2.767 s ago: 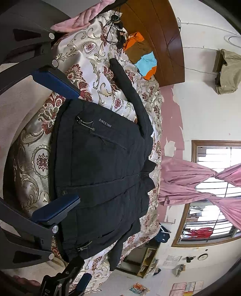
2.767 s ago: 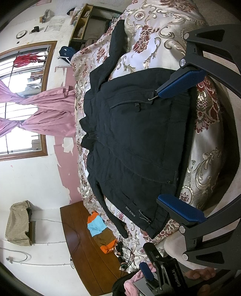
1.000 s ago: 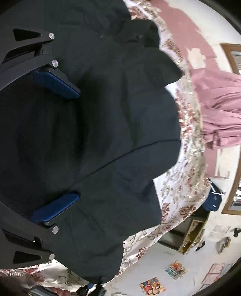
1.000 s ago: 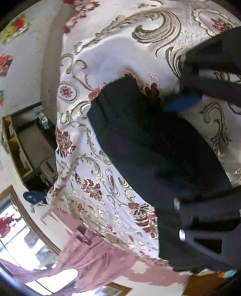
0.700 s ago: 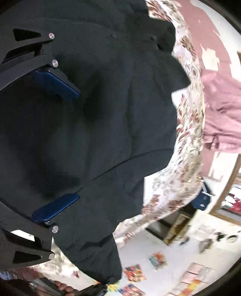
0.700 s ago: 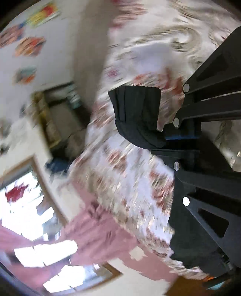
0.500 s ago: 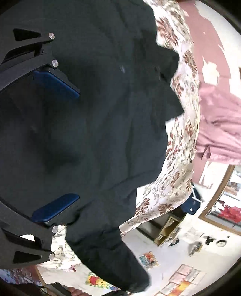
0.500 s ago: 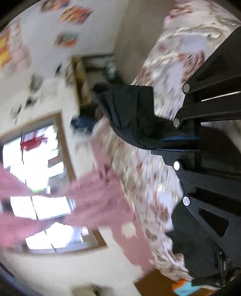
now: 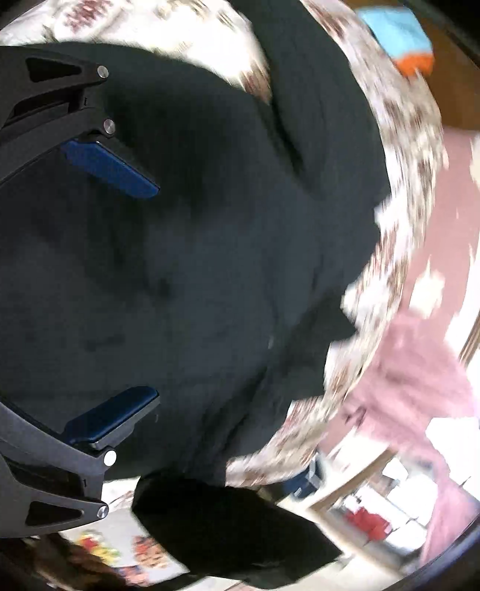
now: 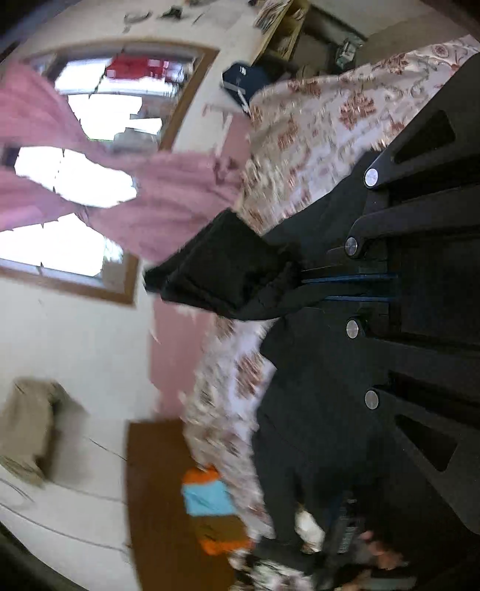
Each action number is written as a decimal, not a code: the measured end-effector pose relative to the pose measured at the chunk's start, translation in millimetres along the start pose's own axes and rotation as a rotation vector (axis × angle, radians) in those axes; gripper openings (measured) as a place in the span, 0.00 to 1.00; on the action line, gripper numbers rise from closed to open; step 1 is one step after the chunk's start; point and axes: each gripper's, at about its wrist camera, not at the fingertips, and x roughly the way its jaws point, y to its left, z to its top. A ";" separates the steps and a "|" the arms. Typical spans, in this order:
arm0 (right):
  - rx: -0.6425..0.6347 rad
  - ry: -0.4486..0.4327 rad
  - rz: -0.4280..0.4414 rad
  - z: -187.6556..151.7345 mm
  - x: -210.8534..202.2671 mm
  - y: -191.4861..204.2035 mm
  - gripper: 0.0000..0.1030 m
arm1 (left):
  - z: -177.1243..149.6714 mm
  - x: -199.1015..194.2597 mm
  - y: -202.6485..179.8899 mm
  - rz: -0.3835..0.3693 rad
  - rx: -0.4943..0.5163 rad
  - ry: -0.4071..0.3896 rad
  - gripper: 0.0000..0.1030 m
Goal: Fold large clothes
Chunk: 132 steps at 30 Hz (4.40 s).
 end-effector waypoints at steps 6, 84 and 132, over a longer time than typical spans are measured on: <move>-0.048 0.186 0.115 -43.3 25.7 75.0 0.06 | -24.6 5.0 33.4 -0.138 -0.106 0.014 1.00; 0.254 0.448 0.110 -102.2 234.2 -21.9 0.64 | 81.2 64.7 -8.0 0.450 0.253 -0.170 0.12; 0.172 0.351 -0.086 -58.6 162.9 90.1 0.99 | 16.6 -85.1 271.5 -0.037 -0.543 -0.192 1.00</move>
